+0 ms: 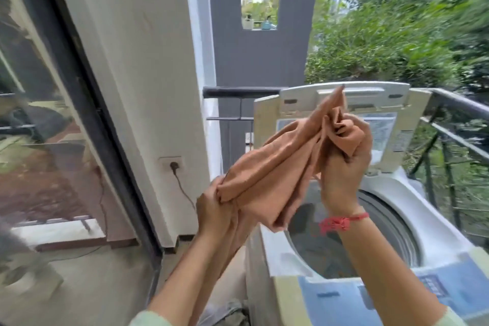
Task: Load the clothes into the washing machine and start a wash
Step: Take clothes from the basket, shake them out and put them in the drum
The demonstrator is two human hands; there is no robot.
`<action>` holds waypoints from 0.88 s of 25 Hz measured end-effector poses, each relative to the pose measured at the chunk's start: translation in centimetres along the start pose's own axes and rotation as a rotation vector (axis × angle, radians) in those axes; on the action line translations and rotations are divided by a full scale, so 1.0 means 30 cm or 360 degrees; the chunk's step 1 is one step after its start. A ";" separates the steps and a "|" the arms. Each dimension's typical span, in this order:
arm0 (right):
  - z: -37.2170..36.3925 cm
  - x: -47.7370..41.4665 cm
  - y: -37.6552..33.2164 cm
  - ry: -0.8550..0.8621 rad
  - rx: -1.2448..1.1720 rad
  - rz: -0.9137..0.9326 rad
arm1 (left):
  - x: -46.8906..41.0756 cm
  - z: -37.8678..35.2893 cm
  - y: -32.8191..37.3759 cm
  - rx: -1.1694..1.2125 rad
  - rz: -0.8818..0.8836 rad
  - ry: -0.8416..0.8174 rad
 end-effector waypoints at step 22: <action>0.364 0.195 0.533 -0.2440 0.1655 -0.0778 | 0.160 -0.162 -0.528 -0.1244 0.0063 -0.0610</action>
Point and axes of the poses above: each hand's wrist, its own x-axis away from the middle knuckle, its own z-axis out of the back of the hand, y = z × x, the point moved 3 cm from there along -x, towards the middle knuckle, and after that the axes turned 11 degrees about -x, right-handed, at the moved point
